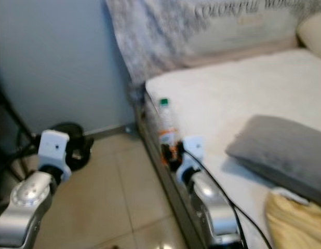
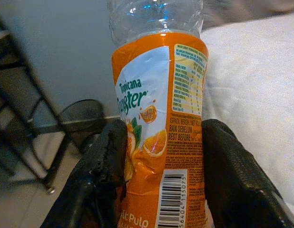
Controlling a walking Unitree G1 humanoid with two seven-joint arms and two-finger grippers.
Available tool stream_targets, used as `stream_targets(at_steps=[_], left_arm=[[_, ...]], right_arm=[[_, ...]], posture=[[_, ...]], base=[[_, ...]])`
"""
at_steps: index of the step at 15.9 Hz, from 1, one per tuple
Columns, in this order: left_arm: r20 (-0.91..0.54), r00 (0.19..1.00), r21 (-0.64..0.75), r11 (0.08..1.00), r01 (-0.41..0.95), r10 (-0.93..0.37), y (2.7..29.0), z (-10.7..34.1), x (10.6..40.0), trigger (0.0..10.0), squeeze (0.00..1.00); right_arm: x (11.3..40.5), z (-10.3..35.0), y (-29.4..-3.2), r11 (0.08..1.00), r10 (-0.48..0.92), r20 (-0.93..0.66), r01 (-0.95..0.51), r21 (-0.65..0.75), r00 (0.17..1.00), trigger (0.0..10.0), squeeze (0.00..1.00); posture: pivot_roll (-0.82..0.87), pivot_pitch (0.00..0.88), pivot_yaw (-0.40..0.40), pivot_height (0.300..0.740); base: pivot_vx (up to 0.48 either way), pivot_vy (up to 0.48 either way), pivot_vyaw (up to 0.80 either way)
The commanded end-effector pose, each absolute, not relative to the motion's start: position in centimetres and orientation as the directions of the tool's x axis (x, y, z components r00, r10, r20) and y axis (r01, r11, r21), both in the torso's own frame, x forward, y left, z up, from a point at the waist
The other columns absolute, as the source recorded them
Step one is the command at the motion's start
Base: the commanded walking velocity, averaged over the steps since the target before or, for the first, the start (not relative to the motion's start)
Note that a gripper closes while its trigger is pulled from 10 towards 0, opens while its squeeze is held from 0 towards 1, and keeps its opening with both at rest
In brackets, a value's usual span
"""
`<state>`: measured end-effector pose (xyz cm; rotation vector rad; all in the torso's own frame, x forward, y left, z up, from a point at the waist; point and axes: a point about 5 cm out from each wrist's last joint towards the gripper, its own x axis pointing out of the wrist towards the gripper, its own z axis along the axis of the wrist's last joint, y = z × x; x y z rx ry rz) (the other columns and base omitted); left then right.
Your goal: Clean up the room
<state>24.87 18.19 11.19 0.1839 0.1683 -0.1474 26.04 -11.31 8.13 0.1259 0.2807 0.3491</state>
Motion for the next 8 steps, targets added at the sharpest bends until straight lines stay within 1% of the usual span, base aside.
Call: stream_targets(at_steps=[1,3,5,8], left_arm=[[-0.170,0.974,0.161,0.971,0.177,-0.149,17.84,11.54,24.89,10.0,0.00],[-0.167,0.975,0.162,0.971,0.174,-0.147,17.89,11.62,24.91,10.0,0.00],[-0.167,0.975,0.160,0.972,0.172,-0.145,17.98,11.68,24.95,10.0,0.00],[-0.167,0.976,0.156,0.973,0.168,-0.142,18.10,11.70,24.96,10.0,0.00]], right_arm=[[26.44,8.56,-11.85,0.940,0.335,-0.236,-0.308,0.144,0.912,10.0,0.00],[26.57,8.57,-11.88,0.944,0.327,-0.235,-0.304,0.132,0.915,10.0,0.00],[26.63,8.68,-11.82,0.947,0.320,-0.223,-0.303,0.109,0.921,10.0,0.00],[26.88,8.94,-11.32,0.957,0.290,-0.211,-0.289,0.034,0.934,10.0,0.00]], posture=[[-0.02,0.000,0.050,0.740],[-0.02,0.000,0.050,0.740],[-0.02,0.000,0.051,0.740],[-0.02,0.000,0.054,0.740]], base=[[0.255,0.000,0.80],[0.259,0.000,0.73],[0.264,0.000,0.00],[0.280,0.000,0.00]])
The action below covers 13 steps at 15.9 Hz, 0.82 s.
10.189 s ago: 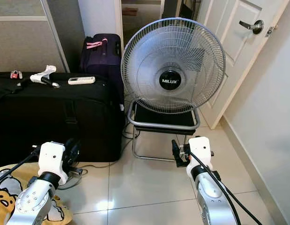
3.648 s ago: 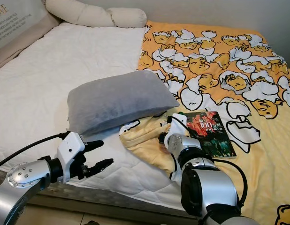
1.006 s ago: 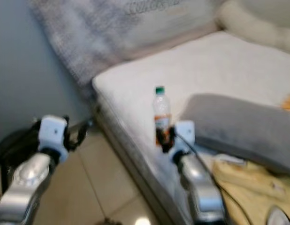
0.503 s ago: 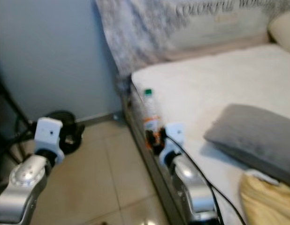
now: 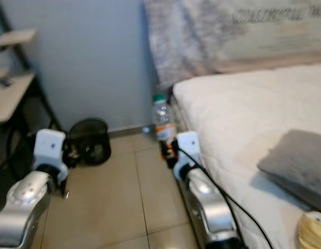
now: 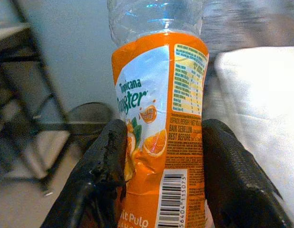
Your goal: Clean up the room
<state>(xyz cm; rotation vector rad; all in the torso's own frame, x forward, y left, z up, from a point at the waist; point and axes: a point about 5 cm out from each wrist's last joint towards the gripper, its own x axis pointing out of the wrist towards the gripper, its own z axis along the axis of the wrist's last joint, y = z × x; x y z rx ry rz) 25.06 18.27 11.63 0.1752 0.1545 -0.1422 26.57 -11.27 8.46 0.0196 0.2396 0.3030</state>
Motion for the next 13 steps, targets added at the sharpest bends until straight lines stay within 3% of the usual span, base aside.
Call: stream_targets(at_steps=[1,13], left_arm=[[-0.167,0.976,0.154,0.974,0.167,-0.141,18.10,11.70,24.95,10.0,0.00],[-0.178,0.973,0.135,0.976,0.170,-0.144,18.03,11.49,24.58,10.0,0.00]], right_arm=[[26.89,8.95,-11.26,0.957,0.288,-0.210,-0.288,0.031,0.935,10.0,0.00],[26.12,8.00,-12.14,0.967,0.256,-0.239,-0.246,0.072,0.936,10.0,0.00]], posture=[[-0.02,0.000,0.052,0.740],[-0.02,0.000,0.042,0.740]], base=[[0.304,0.000,0.00],[0.315,0.000,0.00]])
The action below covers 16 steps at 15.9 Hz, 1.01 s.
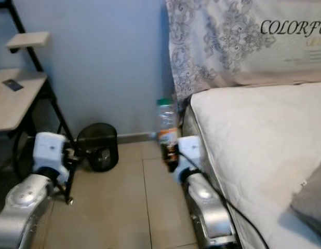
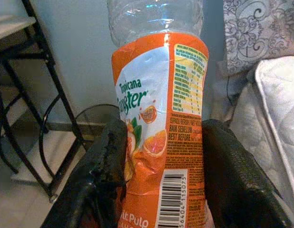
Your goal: Clean up the room
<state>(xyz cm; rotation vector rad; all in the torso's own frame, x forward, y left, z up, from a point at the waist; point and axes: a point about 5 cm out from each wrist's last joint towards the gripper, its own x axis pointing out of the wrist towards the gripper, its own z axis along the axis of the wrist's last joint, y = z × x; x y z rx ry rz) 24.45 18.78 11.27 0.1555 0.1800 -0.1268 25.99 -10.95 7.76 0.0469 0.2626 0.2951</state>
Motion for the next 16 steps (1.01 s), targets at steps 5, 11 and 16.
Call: stream_targets(at_steps=[5,11,16], left_arm=[[-0.179,0.972,0.138,0.975,0.176,-0.150,18.04,11.49,24.69,10.0,0.00],[-0.170,0.973,0.152,0.972,0.181,-0.154,18.12,11.77,25.11,10.0,0.00],[-0.169,0.974,0.157,0.972,0.177,-0.150,18.23,11.78,25.28,10.0,0.00]], right_arm=[[26.17,8.04,-12.17,0.961,0.275,-0.238,-0.263,0.081,0.932,10.0,0.00],[26.44,8.04,-11.69,0.948,0.315,-0.240,-0.317,0.029,0.918,10.0,0.00],[26.75,7.76,-11.96,0.959,0.281,-0.249,-0.281,0.038,0.927,10.0,0.00]], posture=[[-0.02,0.000,0.047,0.740],[-0.02,0.000,0.055,0.740],[-0.02,0.000,0.059,0.740]], base=[[0.318,0.000,0.00],[0.328,0.000,0.27],[0.335,0.000,0.16]])
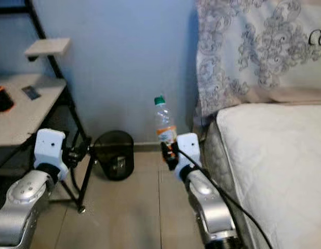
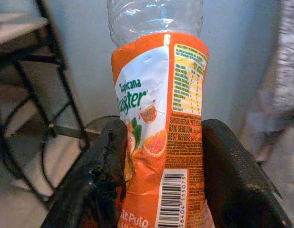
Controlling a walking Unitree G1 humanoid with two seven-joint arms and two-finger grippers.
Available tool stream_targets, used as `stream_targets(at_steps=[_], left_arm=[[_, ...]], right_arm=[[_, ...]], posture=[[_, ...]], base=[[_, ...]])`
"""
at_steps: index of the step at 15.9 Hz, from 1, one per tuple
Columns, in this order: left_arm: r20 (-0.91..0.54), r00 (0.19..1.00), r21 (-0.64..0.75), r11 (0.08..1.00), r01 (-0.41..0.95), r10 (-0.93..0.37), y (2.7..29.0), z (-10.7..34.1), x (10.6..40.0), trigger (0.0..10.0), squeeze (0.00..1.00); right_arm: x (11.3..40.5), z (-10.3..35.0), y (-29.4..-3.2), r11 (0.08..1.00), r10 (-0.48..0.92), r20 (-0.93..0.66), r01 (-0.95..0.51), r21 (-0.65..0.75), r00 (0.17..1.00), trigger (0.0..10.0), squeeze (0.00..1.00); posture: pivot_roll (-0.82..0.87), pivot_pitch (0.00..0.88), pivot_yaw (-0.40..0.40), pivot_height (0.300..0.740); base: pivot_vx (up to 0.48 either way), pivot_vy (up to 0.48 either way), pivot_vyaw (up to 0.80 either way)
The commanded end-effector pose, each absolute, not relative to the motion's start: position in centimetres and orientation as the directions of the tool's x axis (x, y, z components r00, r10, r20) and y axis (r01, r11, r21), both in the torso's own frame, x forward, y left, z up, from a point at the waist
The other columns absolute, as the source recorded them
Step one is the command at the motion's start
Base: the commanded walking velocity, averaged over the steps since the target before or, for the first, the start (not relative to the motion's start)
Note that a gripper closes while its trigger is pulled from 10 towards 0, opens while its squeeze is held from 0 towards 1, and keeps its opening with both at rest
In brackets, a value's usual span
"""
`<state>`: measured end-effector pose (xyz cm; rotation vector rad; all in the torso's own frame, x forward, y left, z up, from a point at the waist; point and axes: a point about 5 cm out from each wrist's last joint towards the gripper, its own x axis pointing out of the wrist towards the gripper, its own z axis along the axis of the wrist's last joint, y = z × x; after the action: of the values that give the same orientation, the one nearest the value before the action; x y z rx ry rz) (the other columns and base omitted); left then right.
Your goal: Clean up the room
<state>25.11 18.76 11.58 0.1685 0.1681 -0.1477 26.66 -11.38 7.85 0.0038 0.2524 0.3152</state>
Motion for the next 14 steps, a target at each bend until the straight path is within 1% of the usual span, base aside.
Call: stream_targets(at_steps=[1,6,8,12,14], left_arm=[[-0.169,0.974,0.159,0.972,0.176,-0.149,18.24,11.76,25.28,10.0,0.00],[-0.169,0.974,0.157,0.971,0.178,-0.151,18.27,11.73,25.25,10.0,0.00],[-0.171,0.973,0.157,0.971,0.182,-0.155,18.21,11.69,25.17,10.0,0.00],[-0.174,0.973,0.155,0.971,0.181,-0.154,18.30,11.61,25.04,10.0,0.00],[-0.175,0.972,0.155,0.971,0.182,-0.154,18.31,11.61,25.02,10.0,0.00]], right_arm=[[26.71,7.70,-11.90,0.958,0.285,-0.253,-0.286,0.033,0.925,10.0,0.00],[26.68,7.51,-11.77,0.954,0.291,-0.265,-0.298,0.014,0.919,10.0,0.00],[26.66,7.37,-11.58,0.945,0.311,-0.279,-0.327,-0.010,0.908,10.0,0.00],[26.56,7.20,-11.43,0.945,0.311,-0.286,-0.328,-0.012,0.906,10.0,0.00],[26.55,7.17,-11.38,0.944,0.314,-0.287,-0.331,-0.012,0.905,10.0,0.00]], posture=[[-0.02,0.000,0.059,0.740],[-0.02,0.000,0.057,0.740],[-0.02,0.000,0.057,0.740],[-0.02,0.000,0.056,0.740],[-0.01,0.000,0.055,0.740]], base=[[0.334,0.000,0.00],[0.335,0.000,0.00],[0.336,0.000,0.00],[0.337,0.000,0.80],[0.334,0.000,0.00]])
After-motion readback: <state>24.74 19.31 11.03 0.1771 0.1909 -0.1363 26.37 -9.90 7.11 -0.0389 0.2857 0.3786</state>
